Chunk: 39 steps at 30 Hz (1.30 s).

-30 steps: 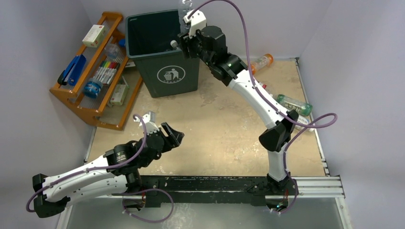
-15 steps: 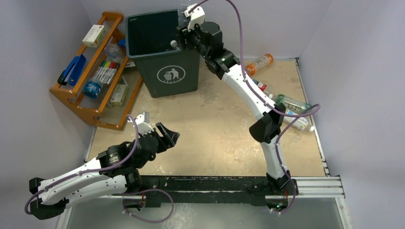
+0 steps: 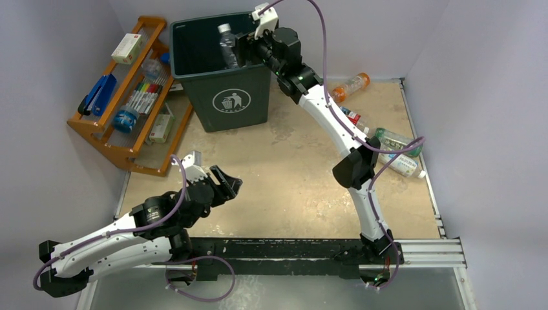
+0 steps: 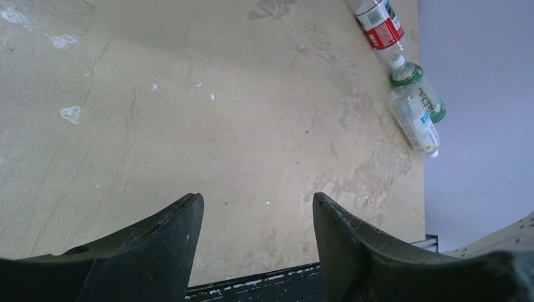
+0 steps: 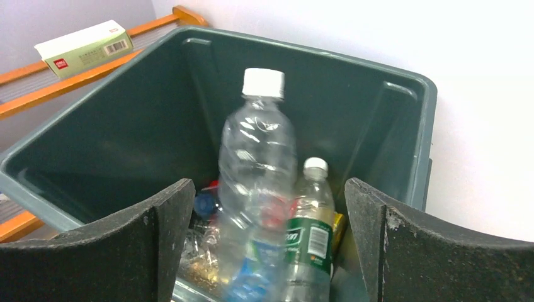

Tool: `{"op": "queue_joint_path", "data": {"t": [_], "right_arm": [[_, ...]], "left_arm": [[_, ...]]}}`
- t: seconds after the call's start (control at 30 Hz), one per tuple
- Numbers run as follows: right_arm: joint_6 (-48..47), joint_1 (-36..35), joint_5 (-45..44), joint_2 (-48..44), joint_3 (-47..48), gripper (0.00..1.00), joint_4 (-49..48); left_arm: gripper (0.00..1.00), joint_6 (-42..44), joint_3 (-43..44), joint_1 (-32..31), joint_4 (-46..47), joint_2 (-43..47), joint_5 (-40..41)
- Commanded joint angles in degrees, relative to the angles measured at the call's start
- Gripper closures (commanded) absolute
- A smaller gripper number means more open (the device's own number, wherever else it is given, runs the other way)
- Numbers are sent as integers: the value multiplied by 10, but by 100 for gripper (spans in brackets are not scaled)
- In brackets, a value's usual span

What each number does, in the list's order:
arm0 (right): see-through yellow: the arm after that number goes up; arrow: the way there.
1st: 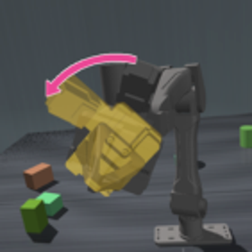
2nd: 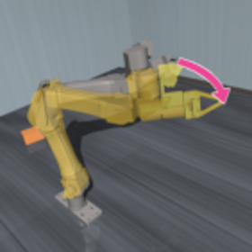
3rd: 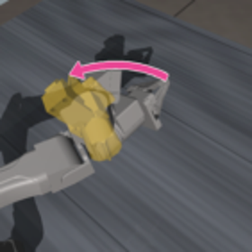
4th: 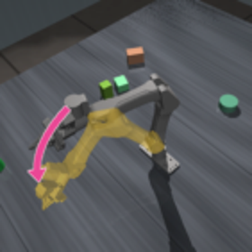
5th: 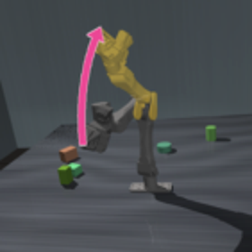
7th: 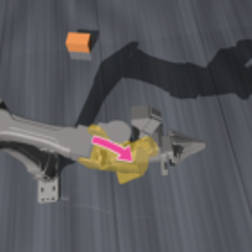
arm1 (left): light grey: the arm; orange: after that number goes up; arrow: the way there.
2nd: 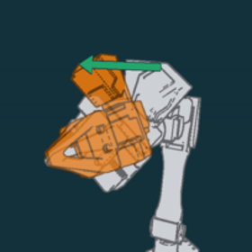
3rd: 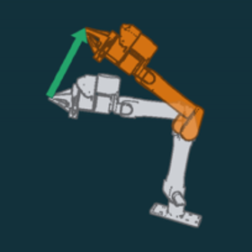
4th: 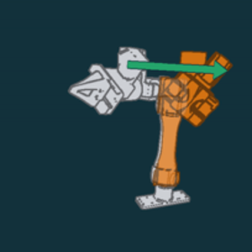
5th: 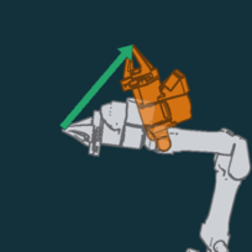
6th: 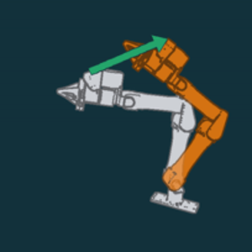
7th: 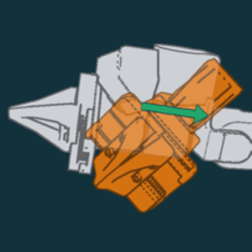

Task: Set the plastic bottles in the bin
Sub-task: Place the plastic bottle in the trash bin, then pick up the plastic bottle at the center of the board.

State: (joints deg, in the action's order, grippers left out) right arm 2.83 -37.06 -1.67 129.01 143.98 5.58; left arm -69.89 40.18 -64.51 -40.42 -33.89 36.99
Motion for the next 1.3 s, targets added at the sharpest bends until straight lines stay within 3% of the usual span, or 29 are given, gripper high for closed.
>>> {"op": "queue_joint_path", "data": {"t": [0.0, 0.3, 0.57, 0.77, 0.97, 1.27], "right_arm": [[13, 3, 17, -18, 30, 8, -44], [11, 14, -7, -92, 15, 7, -34], [46, 83, -64, -273, -136, 6, 16], [103, 143, -188, -379, -239, 0, 126], [215, 251, -200, -479, -393, 0, 205], [338, 364, -197, -549, -563, 0, 279]], "left_arm": [[36, 1, 24, 2, 9, 0, 18], [36, 7, 28, 2, 24, -14, 14], [25, 12, 27, 2, 47, -32, 4], [23, 7, 21, 2, 42, -19, 0], [21, 12, 20, 2, 47, -30, -12], [20, 19, 6, 2, 97, -60, -43]]}}
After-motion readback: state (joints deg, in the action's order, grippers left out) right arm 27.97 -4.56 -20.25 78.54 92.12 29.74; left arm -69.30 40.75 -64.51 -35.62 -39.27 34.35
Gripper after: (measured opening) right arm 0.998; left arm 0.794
